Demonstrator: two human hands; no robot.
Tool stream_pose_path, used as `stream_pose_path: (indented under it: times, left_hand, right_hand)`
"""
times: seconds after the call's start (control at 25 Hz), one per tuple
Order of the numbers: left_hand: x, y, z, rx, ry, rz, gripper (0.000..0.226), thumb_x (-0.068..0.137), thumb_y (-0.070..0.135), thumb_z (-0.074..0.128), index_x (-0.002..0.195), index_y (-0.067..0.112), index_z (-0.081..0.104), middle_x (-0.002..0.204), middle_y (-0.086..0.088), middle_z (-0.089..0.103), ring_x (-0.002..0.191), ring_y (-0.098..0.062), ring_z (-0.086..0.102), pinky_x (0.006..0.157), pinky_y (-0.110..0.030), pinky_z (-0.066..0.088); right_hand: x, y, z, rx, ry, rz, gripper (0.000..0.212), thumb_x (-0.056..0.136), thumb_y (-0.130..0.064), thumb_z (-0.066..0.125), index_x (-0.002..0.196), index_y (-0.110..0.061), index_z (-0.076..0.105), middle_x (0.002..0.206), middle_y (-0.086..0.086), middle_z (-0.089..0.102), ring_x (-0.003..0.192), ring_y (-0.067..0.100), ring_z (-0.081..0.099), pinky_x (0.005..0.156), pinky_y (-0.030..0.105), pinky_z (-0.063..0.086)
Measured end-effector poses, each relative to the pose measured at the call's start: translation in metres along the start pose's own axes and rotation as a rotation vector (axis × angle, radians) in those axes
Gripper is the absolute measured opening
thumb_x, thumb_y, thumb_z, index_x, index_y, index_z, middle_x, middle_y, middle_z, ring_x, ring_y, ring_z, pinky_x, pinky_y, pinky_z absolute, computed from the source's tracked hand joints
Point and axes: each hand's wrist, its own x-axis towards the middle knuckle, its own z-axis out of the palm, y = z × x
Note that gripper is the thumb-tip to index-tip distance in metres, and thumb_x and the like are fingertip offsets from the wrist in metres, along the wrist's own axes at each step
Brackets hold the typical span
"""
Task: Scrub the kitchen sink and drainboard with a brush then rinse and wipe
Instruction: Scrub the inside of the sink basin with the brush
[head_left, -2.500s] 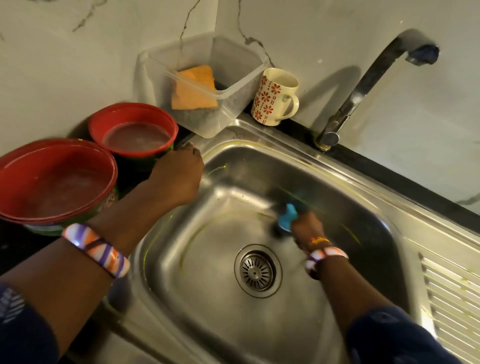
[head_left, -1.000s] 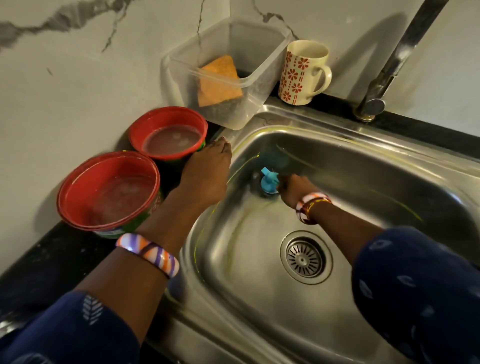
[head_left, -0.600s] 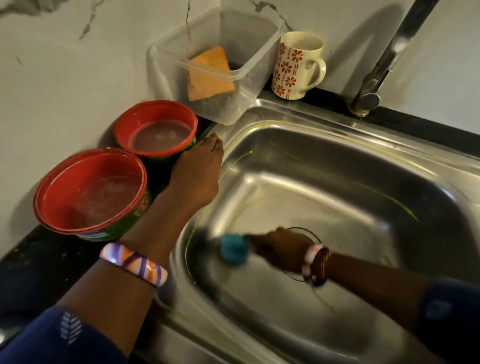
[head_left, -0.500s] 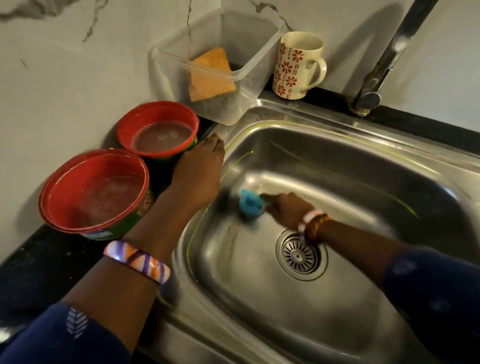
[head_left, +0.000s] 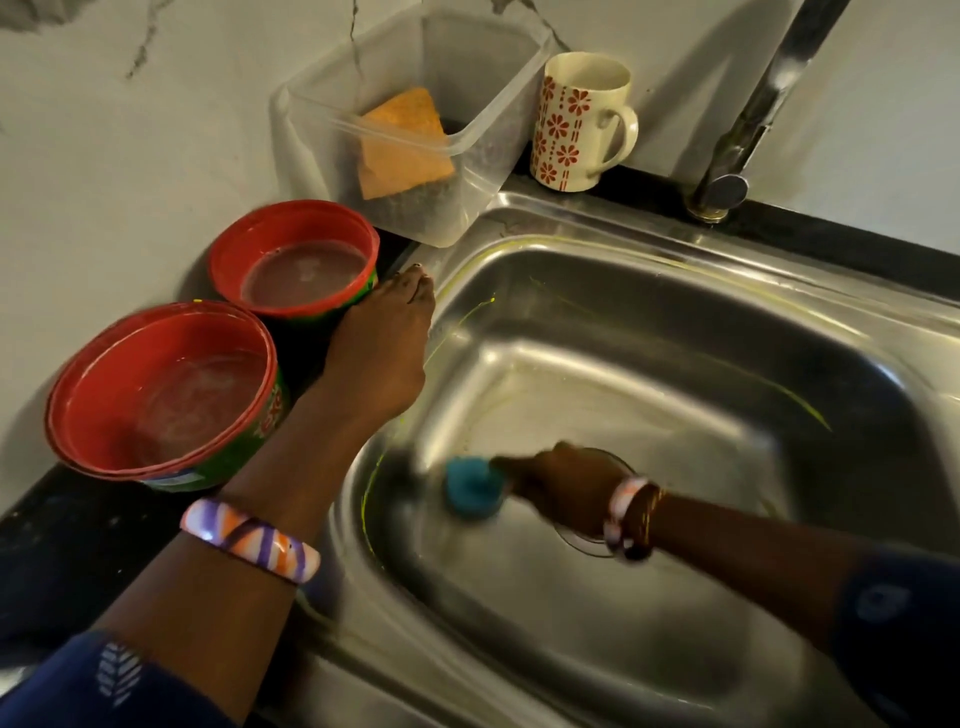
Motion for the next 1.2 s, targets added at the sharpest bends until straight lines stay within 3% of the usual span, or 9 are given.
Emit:
stream_pose_path:
  times: [0.2, 0.36, 0.44, 0.6, 0.72, 0.8, 1.0, 1.08, 1.2]
  left_hand:
    - [-0.001, 0.002, -0.002, 0.004, -0.009, -0.006, 0.07, 0.089, 0.008, 0.052, 0.147, 0.004, 0.014, 0.156, -0.009, 0.014, 0.143, -0.019, 0.016, 0.114, -0.023, 0.013]
    - [0.001, -0.001, 0.002, -0.023, 0.013, -0.005, 0.067, 0.089, 0.004, 0.049, 0.147, 0.005, 0.015, 0.156, -0.009, 0.014, 0.143, -0.019, 0.016, 0.114, -0.023, 0.013]
    - [0.0, 0.0, 0.002, -0.027, 0.009, -0.015, 0.068, 0.09, 0.004, 0.049, 0.148, 0.006, 0.013, 0.157, -0.008, 0.011, 0.144, -0.018, 0.013, 0.114, -0.022, 0.013]
    - [0.0, 0.0, 0.0, -0.01, 0.006, 0.005, 0.067, 0.09, 0.005, 0.049, 0.148, 0.005, 0.014, 0.156, -0.009, 0.012, 0.144, -0.019, 0.013, 0.114, -0.022, 0.011]
    - [-0.001, 0.001, -0.002, 0.005, -0.006, 0.008, 0.07, 0.089, 0.009, 0.052, 0.147, 0.005, 0.014, 0.156, -0.009, 0.012, 0.144, -0.019, 0.014, 0.113, -0.021, 0.01]
    - [-0.001, 0.002, -0.002, 0.01, -0.007, 0.003, 0.07, 0.09, 0.009, 0.052, 0.148, 0.005, 0.013, 0.156, -0.009, 0.011, 0.144, -0.019, 0.013, 0.114, -0.021, 0.01]
    - [0.0, 0.0, 0.001, 0.009, 0.012, 0.004, 0.067, 0.09, 0.006, 0.048, 0.147, 0.004, 0.014, 0.156, -0.009, 0.012, 0.144, -0.019, 0.013, 0.114, -0.021, 0.009]
    - [-0.001, 0.001, 0.0, 0.01, 0.005, -0.005, 0.066, 0.091, 0.006, 0.048, 0.147, 0.004, 0.014, 0.156, -0.009, 0.011, 0.144, -0.019, 0.013, 0.114, -0.022, 0.009]
    - [-0.001, 0.002, -0.002, 0.008, -0.002, -0.003, 0.067, 0.089, 0.006, 0.05, 0.147, 0.004, 0.015, 0.156, -0.009, 0.013, 0.144, -0.019, 0.015, 0.114, -0.022, 0.01]
  right_hand:
    - [0.061, 0.065, -0.036, 0.056, 0.244, 0.497, 0.036, 0.093, -0.027, 0.043, 0.124, -0.016, 0.057, 0.125, 0.016, 0.06, 0.115, 0.034, 0.056, 0.093, 0.035, 0.045]
    - [0.014, -0.009, 0.003, 0.253, 0.08, 0.116, 0.04, 0.097, -0.022, 0.041, 0.136, -0.016, 0.046, 0.131, 0.013, 0.056, 0.121, 0.029, 0.052, 0.102, 0.03, 0.036]
    - [-0.024, -0.044, 0.019, 0.293, -0.101, -0.104, 0.042, 0.098, -0.027, 0.04, 0.14, -0.021, 0.041, 0.125, 0.013, 0.06, 0.113, 0.028, 0.058, 0.096, 0.033, 0.044]
    - [0.008, 0.011, 0.0, 0.025, -0.011, -0.044, 0.045, 0.097, -0.034, 0.043, 0.141, -0.029, 0.038, 0.131, 0.007, 0.057, 0.121, 0.026, 0.053, 0.1, 0.034, 0.042]
    - [0.065, 0.072, -0.029, 0.088, 0.226, 0.318, 0.041, 0.095, -0.027, 0.046, 0.135, -0.022, 0.048, 0.131, 0.013, 0.057, 0.12, 0.032, 0.053, 0.1, 0.035, 0.042]
    - [0.08, 0.066, -0.032, 0.147, 0.264, 0.405, 0.039, 0.094, -0.022, 0.046, 0.132, -0.017, 0.052, 0.129, 0.017, 0.057, 0.119, 0.034, 0.053, 0.098, 0.033, 0.041]
    - [0.0, -0.034, 0.022, 0.35, -0.026, -0.01, 0.044, 0.097, -0.027, 0.043, 0.14, -0.021, 0.042, 0.128, 0.015, 0.059, 0.118, 0.03, 0.055, 0.101, 0.036, 0.042]
    - [-0.021, -0.046, 0.019, 0.251, -0.15, -0.085, 0.046, 0.097, -0.034, 0.04, 0.142, -0.029, 0.035, 0.125, 0.013, 0.061, 0.112, 0.029, 0.059, 0.095, 0.038, 0.048]
    - [0.023, -0.007, -0.003, -0.009, 0.003, -0.062, 0.042, 0.097, -0.033, 0.041, 0.139, -0.029, 0.041, 0.128, 0.009, 0.059, 0.117, 0.029, 0.055, 0.095, 0.036, 0.044]
